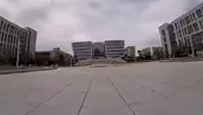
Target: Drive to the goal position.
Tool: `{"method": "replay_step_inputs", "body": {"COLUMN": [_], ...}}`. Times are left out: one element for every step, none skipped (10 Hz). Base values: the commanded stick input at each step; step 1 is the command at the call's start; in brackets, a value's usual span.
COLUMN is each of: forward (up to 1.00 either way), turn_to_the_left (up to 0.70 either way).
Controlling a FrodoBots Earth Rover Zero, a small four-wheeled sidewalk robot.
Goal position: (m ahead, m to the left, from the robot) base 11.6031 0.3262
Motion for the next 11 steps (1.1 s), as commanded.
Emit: {"method": "replay_step_inputs", "body": {"forward": [0.70, 0.70, 0.70, 0.70, 0.70, 0.70, 0.70, 0.70, 0.70, 0.70, 0.70], "turn_to_the_left": [0.00, 0.00, 0.00, 0.00, 0.00, 0.00, 0.00, 0.00, 0.00, 0.00, 0.00]}}
